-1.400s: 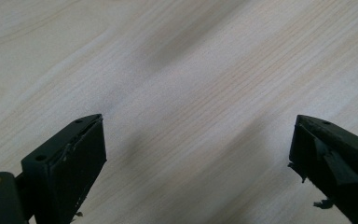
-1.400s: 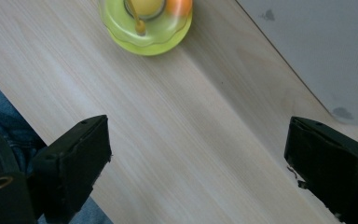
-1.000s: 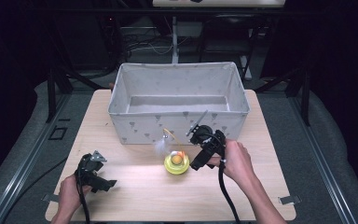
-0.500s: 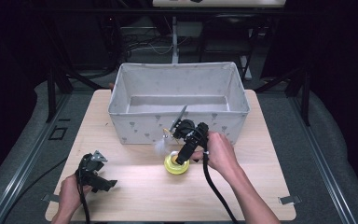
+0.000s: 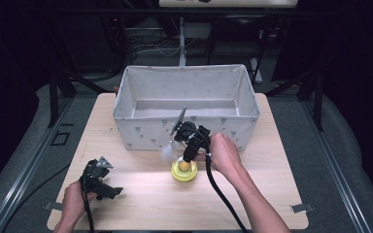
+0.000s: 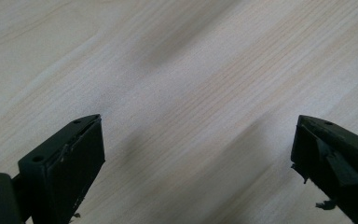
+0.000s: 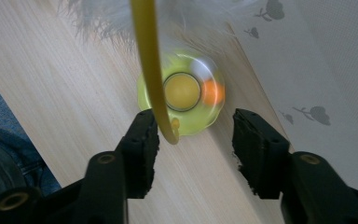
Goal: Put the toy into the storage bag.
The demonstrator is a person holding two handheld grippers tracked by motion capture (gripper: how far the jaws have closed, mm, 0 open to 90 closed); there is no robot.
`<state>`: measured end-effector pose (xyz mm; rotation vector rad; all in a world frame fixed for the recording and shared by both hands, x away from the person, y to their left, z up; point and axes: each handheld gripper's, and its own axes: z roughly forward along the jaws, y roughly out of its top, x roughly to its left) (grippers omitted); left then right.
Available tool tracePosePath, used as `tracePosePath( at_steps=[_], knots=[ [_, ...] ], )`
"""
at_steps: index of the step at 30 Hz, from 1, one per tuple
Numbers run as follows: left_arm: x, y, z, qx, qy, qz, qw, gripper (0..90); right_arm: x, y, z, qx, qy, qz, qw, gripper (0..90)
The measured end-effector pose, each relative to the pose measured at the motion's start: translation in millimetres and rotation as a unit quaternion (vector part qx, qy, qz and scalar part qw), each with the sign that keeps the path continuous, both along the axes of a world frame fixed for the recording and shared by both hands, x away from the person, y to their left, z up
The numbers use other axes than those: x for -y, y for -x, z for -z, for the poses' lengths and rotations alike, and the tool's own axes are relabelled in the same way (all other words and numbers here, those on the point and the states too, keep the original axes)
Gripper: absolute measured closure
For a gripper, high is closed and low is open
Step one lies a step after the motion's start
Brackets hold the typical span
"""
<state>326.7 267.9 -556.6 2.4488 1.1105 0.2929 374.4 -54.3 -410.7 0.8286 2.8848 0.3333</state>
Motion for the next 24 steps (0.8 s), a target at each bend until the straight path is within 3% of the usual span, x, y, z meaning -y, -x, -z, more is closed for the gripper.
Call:
tracePosePath(
  at_steps=[5,7,15,20,24],
  knots=[
    [0.2,-0.1,0.5,-0.002,0.0,0.001,1.0,3.0,-2.5,0.9,0.2,0.0,0.006,-0.009,0.9999,65.4],
    [0.3,0.1,0.4,-0.001,-0.001,0.0,1.0,3.3,-3.5,1.4,0.0,0.001,0.005,-0.01,0.9999,73.5],
    [0.3,-0.1,0.6,-0.001,-0.001,0.001,1.0,3.4,-5.1,2.8,-1.0,0.008,-0.002,-0.014,0.9999,87.7],
    [-0.2,-0.2,0.3,-0.003,-0.001,0.001,1.0,3.5,-6.0,3.3,-2.6,0.013,0.002,-0.015,0.9998,88.2],
    [-0.1,-0.3,0.6,-0.002,-0.002,0.001,1.0,3.5,-5.8,3.2,-4.5,0.013,-0.009,-0.017,0.9997,88.3]
  ],
)
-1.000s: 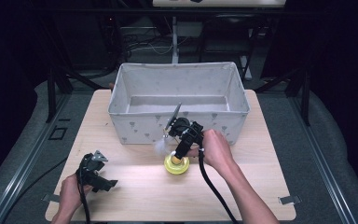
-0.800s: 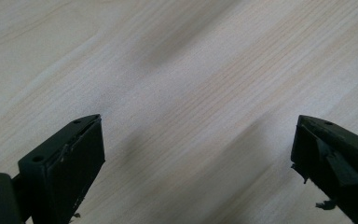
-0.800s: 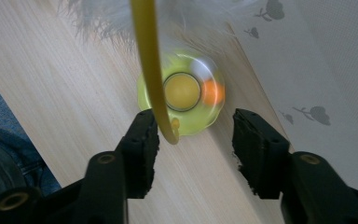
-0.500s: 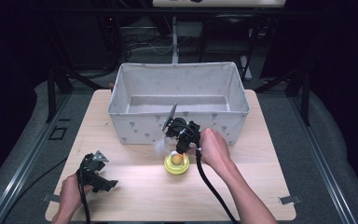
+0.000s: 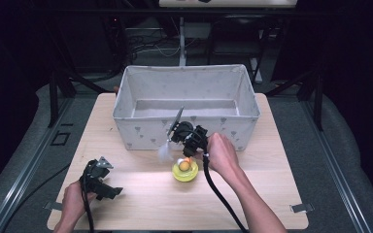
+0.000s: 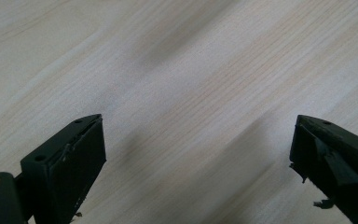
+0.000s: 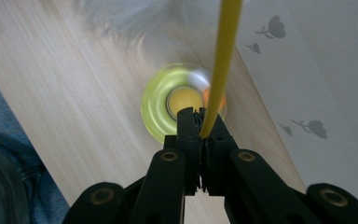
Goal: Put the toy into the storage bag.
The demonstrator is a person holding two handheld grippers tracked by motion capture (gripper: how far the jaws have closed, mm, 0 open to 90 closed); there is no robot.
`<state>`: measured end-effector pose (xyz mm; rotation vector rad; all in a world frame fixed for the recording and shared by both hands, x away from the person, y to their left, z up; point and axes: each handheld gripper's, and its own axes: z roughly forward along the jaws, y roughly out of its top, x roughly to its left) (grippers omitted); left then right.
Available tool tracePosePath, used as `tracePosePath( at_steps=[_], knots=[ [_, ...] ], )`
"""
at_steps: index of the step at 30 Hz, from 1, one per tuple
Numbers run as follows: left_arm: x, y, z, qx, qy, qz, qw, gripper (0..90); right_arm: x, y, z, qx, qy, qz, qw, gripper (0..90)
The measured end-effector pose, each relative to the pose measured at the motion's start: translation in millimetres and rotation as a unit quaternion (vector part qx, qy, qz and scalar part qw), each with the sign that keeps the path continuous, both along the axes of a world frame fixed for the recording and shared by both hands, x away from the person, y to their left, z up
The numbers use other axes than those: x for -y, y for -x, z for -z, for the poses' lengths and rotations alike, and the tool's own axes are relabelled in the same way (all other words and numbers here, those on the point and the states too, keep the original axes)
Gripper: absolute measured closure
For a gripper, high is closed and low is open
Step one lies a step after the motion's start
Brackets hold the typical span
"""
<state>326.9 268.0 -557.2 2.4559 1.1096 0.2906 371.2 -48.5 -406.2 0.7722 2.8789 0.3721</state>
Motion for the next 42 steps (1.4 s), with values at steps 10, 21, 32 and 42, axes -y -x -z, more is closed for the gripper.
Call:
tracePosePath(
  at_steps=[10,21,32,42],
  knots=[
    [0.6,0.0,0.4,-0.001,-0.002,-0.001,1.0,3.7,8.3,7.9,-20.8,0.021,-0.012,0.004,0.9997,88.3],
    [0.3,-0.2,0.3,-0.001,-0.002,0.0,1.0,3.7,25.3,8.9,-42.0,0.035,-0.015,0.015,0.9992,88.3],
    [1.0,0.0,1.0,-0.002,-0.001,-0.001,1.0,3.8,41.5,6.9,-51.1,0.042,-0.016,0.035,0.9984,88.2],
    [1.3,-0.1,0.9,-0.003,-0.003,0.001,1.0,3.8,54.5,5.7,-68.1,0.051,-0.023,0.05,0.9972,88.2]
  ],
)
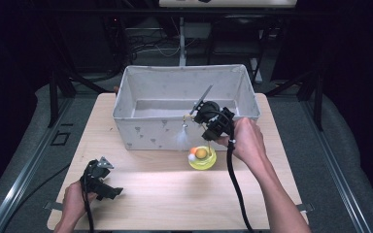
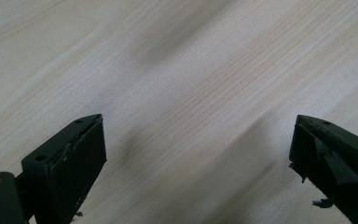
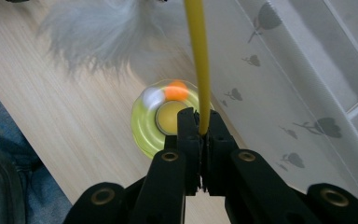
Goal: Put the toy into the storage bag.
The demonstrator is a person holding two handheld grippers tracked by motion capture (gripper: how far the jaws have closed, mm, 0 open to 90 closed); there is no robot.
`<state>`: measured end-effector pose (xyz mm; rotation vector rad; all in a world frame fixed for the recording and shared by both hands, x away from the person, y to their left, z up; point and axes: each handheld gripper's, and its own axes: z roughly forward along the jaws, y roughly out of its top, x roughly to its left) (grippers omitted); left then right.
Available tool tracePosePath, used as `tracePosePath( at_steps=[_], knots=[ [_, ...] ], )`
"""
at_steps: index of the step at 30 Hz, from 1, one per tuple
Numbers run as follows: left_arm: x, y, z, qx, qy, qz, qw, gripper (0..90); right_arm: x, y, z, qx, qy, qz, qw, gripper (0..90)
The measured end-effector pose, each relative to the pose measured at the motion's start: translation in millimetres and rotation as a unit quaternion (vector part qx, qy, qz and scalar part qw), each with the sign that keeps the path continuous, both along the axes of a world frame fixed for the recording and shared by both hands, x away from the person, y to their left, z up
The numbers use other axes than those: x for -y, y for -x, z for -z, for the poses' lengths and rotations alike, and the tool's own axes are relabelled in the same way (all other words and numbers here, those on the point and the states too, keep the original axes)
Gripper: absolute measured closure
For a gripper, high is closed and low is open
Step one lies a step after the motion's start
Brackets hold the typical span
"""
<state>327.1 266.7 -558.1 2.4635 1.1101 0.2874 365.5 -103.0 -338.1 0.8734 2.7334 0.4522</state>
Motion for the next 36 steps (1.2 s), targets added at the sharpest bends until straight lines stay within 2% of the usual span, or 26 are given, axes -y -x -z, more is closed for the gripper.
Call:
tracePosePath(
  at_steps=[10,36],
  knots=[
    [0.3,0.0,0.0,0.0,0.0,0.0,1.0,3.8,7.0,-0.8,-16.9,0.012,0.003,0.009,0.9999,88.2],
    [0.9,-0.3,0.8,-0.002,-0.001,0.002,1.0,3.9,8.6,-2.9,-62.9,0.038,0.005,0.012,0.9992,88.2]
  ],
)
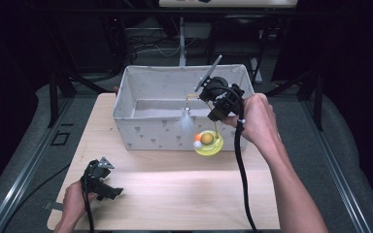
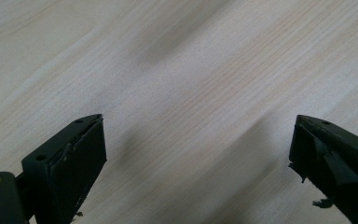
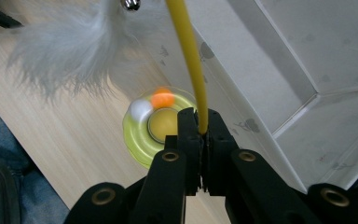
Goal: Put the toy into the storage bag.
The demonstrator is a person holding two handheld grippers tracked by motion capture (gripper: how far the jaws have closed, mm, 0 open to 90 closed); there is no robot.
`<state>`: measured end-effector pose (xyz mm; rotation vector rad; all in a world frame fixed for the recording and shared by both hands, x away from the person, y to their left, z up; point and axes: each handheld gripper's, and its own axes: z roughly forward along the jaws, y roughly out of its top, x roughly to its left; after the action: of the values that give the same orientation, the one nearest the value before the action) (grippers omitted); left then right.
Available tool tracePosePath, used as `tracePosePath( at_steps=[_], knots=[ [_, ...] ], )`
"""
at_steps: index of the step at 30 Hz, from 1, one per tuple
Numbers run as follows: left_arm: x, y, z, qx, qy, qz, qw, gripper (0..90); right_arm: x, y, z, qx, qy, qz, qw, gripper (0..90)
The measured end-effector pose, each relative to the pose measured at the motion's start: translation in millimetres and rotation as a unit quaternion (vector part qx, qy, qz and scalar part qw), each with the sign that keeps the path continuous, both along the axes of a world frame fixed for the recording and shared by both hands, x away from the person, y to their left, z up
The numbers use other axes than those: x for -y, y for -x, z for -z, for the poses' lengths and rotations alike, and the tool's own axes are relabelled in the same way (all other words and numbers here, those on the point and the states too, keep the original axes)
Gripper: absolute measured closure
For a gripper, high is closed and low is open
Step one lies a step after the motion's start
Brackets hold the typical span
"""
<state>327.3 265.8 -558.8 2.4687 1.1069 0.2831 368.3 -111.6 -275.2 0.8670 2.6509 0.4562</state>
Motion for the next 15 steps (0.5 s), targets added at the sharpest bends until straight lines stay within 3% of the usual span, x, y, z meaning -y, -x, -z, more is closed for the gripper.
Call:
tracePosePath(
  at_steps=[8,15],
  knots=[
    [0.1,0.0,-0.1,0.002,-0.002,-0.001,1.0,3.9,4.6,-4.3,-15.6,0.002,-0.002,0.003,1.0,88.2],
    [0.0,-0.2,0.1,-0.001,-0.003,0.001,1.0,3.9,5.2,-10.8,-25.3,-0.003,0.01,0.005,0.9999,88.2]
  ],
)
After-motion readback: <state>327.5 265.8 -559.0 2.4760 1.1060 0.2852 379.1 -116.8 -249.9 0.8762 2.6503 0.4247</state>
